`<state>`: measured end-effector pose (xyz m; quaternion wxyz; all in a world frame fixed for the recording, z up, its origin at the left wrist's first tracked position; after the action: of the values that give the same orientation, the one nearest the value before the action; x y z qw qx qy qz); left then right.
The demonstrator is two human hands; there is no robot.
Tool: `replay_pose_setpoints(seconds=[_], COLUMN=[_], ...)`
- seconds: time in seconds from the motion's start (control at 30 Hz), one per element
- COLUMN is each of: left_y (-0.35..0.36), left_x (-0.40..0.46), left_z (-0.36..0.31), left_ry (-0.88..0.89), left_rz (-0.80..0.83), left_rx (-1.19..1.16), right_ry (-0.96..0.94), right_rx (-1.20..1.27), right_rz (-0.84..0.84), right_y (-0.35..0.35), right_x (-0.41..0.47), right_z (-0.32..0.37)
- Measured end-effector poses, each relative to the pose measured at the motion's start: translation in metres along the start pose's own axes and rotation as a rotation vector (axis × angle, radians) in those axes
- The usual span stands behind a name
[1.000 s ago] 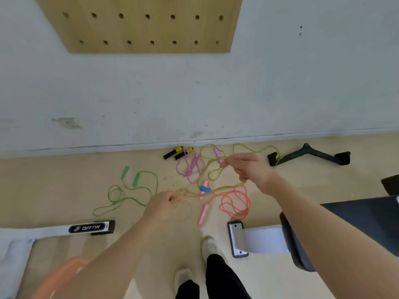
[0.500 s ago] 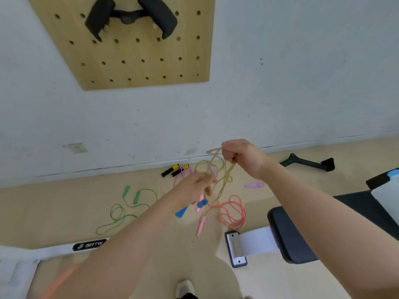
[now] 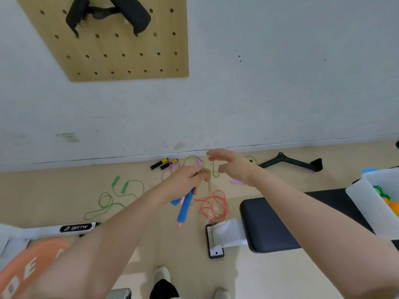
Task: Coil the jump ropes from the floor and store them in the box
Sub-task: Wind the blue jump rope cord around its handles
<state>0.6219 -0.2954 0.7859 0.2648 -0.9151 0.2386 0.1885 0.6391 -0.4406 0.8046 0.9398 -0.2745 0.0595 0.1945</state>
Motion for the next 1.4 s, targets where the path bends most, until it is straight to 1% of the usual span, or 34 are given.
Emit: replay_pose_setpoints(seconds=[0.03,0.07,0.1,0.17,0.23,0.3,0.37,0.43,0.5,0.57,0.6,0.67,0.73,0.77,0.83,0.97,1.03,1.1,1.2,1.27,1.33,1.4], left_y=[0.007,0.013,0.017,0.021,0.025,0.035,0.05,0.062,0.073,0.084,0.088,0.097,0.103,0.105,0.105,0.105,0.105,0.106,0.105,0.099,0.096,0.096], left_x=[-0.003,-0.007,-0.01,-0.017,-0.023,-0.029,-0.033,-0.037,-0.041,-0.045,-0.047,-0.049,-0.051,-0.052,-0.052,-0.05,-0.052,-0.055,-0.057,-0.055,-0.053,-0.052], left_z=[-0.009,-0.018,-0.024,-0.033,-0.034,-0.031,-0.024,-0.021,-0.023,-0.027,-0.029,-0.032,-0.035,-0.037,-0.04,-0.044,-0.043,-0.04,-0.037,-0.035,-0.035,-0.036], left_ry=[0.02,0.035,0.044,0.045,0.036,0.021,-0.013,-0.045,-0.058,-0.094,-0.107,-0.128,-0.136,-0.135,-0.124,-0.078,-0.083,-0.092,-0.079,-0.052,-0.049,-0.054], left_rz=[-0.017,-0.047,-0.081,-0.149,-0.184,-0.152,-0.091,-0.063,-0.016,0.06,0.088,0.123,0.143,0.142,0.124,0.09,0.091,0.085,0.044,-0.043,-0.109,-0.14], left_rx=[0.048,0.087,0.114,0.133,0.14,0.141,0.052,-0.059,-0.22,-0.371,-0.399,-0.401,-0.426,-0.44,-0.427,-0.341,-0.343,-0.339,-0.402,-0.475,-0.556,-0.643], right_ry=[-0.05,-0.074,-0.092,-0.113,-0.133,-0.144,-0.163,-0.176,-0.173,-0.185,-0.207,-0.278,-0.336,-0.345,-0.335,-0.301,-0.263,-0.224,-0.215,-0.203,-0.164,-0.095], right_rx=[0.091,0.152,0.199,0.186,0.04,0.042,0.097,0.133,0.248,0.314,0.27,0.073,-0.082,-0.094,-0.013,0.406,0.522,0.556,0.441,0.32,0.234,0.158], right_rz=[0.095,0.157,0.178,0.161,0.143,0.108,0.102,0.116,0.109,0.06,0.018,-0.068,-0.091,-0.09,-0.082,0.012,-0.021,-0.068,-0.042,-0.04,-0.033,0.027], right_y=[0.007,0.012,0.014,0.01,0.003,-0.006,-0.012,-0.013,-0.014,-0.018,-0.023,-0.033,-0.04,-0.043,-0.048,-0.048,-0.049,-0.051,-0.049,-0.046,-0.041,-0.033], right_x=[-0.008,-0.016,-0.021,-0.029,-0.038,-0.047,-0.057,-0.067,-0.075,-0.083,-0.086,-0.09,-0.094,-0.095,-0.098,-0.102,-0.1,-0.099,-0.101,-0.1,-0.099,-0.099], right_z=[0.007,0.01,0.01,0.007,-0.001,-0.004,0.0,0.001,-0.003,-0.007,-0.009,-0.01,-0.011,-0.012,-0.016,-0.025,-0.029,-0.029,-0.021,-0.019,-0.02,-0.022])
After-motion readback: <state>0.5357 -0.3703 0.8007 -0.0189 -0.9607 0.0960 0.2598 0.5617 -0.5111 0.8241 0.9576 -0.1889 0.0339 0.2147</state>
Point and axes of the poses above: each hand's wrist, its own x-axis towards the middle knuckle, its own y-axis out of the palm, z = x × y, the point moved 5 cm from there along x, towards the middle knuckle, and after that the axes turned 10 degrees about -y, right-handed, at the moved point
